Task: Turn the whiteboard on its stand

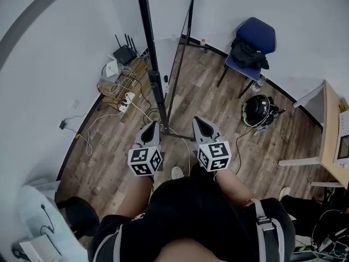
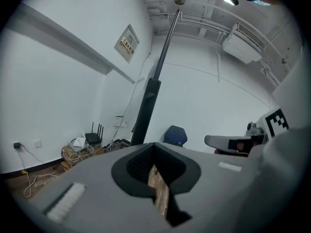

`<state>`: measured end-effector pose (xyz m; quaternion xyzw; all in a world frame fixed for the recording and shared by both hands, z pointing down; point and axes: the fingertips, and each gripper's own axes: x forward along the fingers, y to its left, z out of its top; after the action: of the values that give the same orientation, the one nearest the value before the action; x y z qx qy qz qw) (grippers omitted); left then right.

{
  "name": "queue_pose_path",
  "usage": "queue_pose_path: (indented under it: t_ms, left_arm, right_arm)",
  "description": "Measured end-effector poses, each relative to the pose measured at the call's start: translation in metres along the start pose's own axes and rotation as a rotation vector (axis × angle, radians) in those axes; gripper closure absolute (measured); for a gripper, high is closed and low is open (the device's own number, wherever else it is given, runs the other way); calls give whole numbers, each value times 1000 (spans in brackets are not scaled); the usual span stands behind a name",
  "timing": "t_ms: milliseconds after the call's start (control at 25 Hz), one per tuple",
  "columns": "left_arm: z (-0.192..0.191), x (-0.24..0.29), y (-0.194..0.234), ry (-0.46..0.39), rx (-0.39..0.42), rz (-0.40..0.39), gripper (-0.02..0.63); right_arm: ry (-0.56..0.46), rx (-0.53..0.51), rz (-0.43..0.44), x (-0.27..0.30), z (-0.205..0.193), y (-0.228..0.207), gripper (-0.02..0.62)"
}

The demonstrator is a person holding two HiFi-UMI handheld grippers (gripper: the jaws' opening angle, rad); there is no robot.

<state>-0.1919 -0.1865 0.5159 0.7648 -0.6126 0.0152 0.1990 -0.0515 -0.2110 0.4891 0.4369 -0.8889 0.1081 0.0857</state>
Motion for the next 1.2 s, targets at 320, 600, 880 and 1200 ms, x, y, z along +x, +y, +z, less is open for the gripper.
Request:
queue_pose_path:
  t_ms: [320,600,880,1200]
  left_arm:
    - [29,36,19,-32,83,110,597]
    - [55,67,10,-90,143,157,415]
    - [62,90,19,-86,181,220,364]
    - [66,118,35,-10,152,327,405]
  right_arm:
    - [-1,-21,47,28,10,-31,591]
    - [-16,-11,43,24,20,-90,591]
    - [-42,-18,48,21,29,-121,591]
    - [-63,-8,41,21,37,-146,591]
